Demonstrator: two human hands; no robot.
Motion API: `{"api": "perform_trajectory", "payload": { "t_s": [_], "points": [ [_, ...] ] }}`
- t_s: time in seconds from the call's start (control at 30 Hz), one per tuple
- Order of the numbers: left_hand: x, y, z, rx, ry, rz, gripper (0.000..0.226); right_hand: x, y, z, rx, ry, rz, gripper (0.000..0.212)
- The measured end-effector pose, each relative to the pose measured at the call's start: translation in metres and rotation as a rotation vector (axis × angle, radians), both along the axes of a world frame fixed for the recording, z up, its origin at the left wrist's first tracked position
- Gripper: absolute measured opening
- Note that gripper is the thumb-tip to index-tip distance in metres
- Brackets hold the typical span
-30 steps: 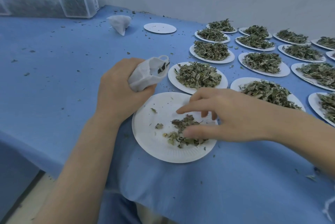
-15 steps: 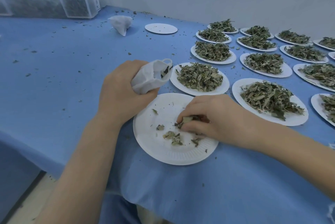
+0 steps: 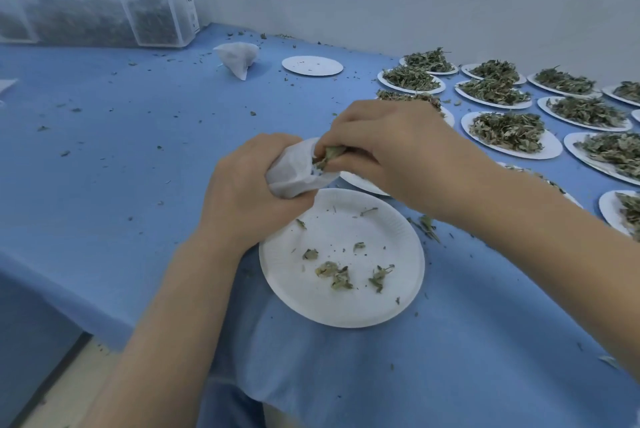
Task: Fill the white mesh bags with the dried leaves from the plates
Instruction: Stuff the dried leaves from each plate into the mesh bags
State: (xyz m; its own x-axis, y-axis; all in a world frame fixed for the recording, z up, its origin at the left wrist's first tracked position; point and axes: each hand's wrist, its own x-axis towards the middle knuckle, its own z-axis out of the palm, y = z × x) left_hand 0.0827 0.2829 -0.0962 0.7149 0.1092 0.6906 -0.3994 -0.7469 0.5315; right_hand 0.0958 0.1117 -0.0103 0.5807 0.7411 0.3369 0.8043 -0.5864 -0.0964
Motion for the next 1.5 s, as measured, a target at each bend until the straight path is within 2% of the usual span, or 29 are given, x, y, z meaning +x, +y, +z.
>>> {"api": "perform_trajectory", "payload": {
  "t_s": [0.13,0.23,0.4,0.5,0.67,0.8,0.9,1.03,1.07,1.13,1.2,1.23,1.27,1.33,1.4,1.5],
  "points": [
    [-0.001,-0.002,0.0,-0.079,-0.007,-0.034,0.033,-0.001,0.011,-0.003,0.039,0.022,0.047,0.01],
    [-0.002,-0.001,0.0,-0.138,0.04,-0.042,0.031,-0.002,0.012,0.0,0.041,0.116,0.027,0.021],
    [-0.001,0.0,0.002,-0.127,0.035,-0.033,0.033,-0.005,0.005,0.011,-0.015,0.287,0.024,0.027],
    [-0.001,0.0,0.003,-0.113,0.012,-0.028,0.038,-0.005,0.008,0.013,-0.02,0.162,0.002,0.02],
    [-0.003,-0.003,0.002,-0.149,-0.038,-0.096,0.029,-0.004,0.024,0.007,-0.191,-0.025,-0.063,0.026],
    [-0.003,-0.004,0.002,-0.129,-0.047,-0.111,0.029,0.001,0.03,-0.003,-0.125,-0.024,-0.124,0.029],
    [-0.004,-0.007,0.001,-0.163,-0.049,-0.136,0.029,0.006,0.034,-0.009,-0.04,-0.009,-0.13,0.022],
    [-0.004,-0.005,0.001,-0.117,-0.059,-0.105,0.029,0.01,0.02,-0.002,-0.095,0.179,0.017,0.02],
    [-0.003,-0.003,0.002,-0.115,-0.056,-0.074,0.034,0.008,0.013,0.0,-0.052,0.25,0.062,0.023],
    [-0.001,0.002,0.002,-0.11,-0.022,0.022,0.03,0.003,-0.001,-0.001,0.175,0.343,0.118,0.031],
    [0.001,0.005,0.001,-0.102,0.002,0.099,0.025,0.0,-0.013,-0.008,0.387,0.338,0.081,0.027],
    [0.001,0.005,0.001,-0.099,0.008,0.109,0.025,0.001,-0.017,-0.013,0.409,0.299,0.023,0.024],
    [0.001,0.005,0.001,-0.097,0.012,0.112,0.024,0.001,-0.02,-0.017,0.358,0.258,-0.046,0.025],
    [0.001,0.004,0.0,-0.104,0.013,0.114,0.022,0.002,-0.023,-0.027,0.079,0.218,-0.135,0.031],
    [0.001,0.004,0.0,-0.109,0.013,0.119,0.023,0.004,-0.023,-0.039,-0.189,0.192,-0.132,0.036],
    [0.002,0.004,-0.001,-0.107,0.013,0.116,0.024,0.003,-0.02,-0.054,-0.313,0.148,-0.148,0.039]
  ]
}}
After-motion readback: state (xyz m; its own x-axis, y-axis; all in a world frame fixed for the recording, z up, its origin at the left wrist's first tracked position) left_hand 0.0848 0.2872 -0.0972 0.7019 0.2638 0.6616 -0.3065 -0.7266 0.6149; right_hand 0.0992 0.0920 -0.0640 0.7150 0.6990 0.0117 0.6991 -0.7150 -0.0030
